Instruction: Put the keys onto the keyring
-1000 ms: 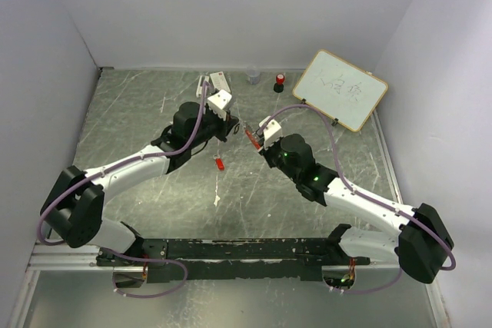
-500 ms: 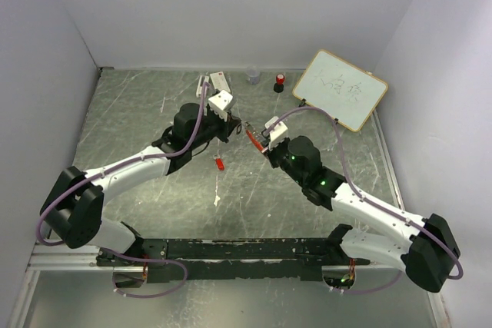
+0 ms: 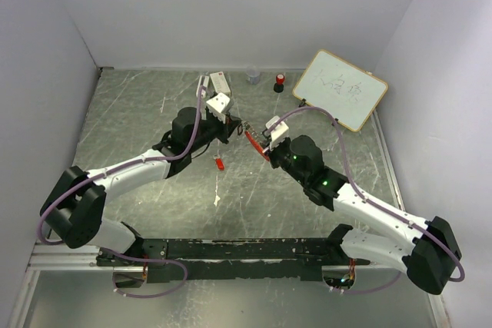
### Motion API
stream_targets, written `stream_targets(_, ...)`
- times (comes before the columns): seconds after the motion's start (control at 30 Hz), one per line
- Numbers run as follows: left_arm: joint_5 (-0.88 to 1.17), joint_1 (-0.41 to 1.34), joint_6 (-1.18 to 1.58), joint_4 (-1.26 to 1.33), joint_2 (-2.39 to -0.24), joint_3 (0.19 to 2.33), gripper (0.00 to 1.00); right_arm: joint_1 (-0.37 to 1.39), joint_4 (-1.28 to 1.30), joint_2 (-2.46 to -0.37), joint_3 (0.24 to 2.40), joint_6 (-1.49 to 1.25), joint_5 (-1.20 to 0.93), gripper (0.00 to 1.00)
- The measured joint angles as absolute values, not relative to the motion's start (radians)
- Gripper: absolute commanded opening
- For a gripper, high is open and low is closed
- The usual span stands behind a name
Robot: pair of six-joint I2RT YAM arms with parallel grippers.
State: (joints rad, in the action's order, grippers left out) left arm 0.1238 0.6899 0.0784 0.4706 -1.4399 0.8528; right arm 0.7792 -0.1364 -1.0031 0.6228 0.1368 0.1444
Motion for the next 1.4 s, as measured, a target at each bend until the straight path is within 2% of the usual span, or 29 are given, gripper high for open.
stream_targets(1.4,0.111,0.690,0.029,0.477,-1.464,0.862,0.07,0.773,-0.058,-1.038,0.668,0.173,0.040,0.00)
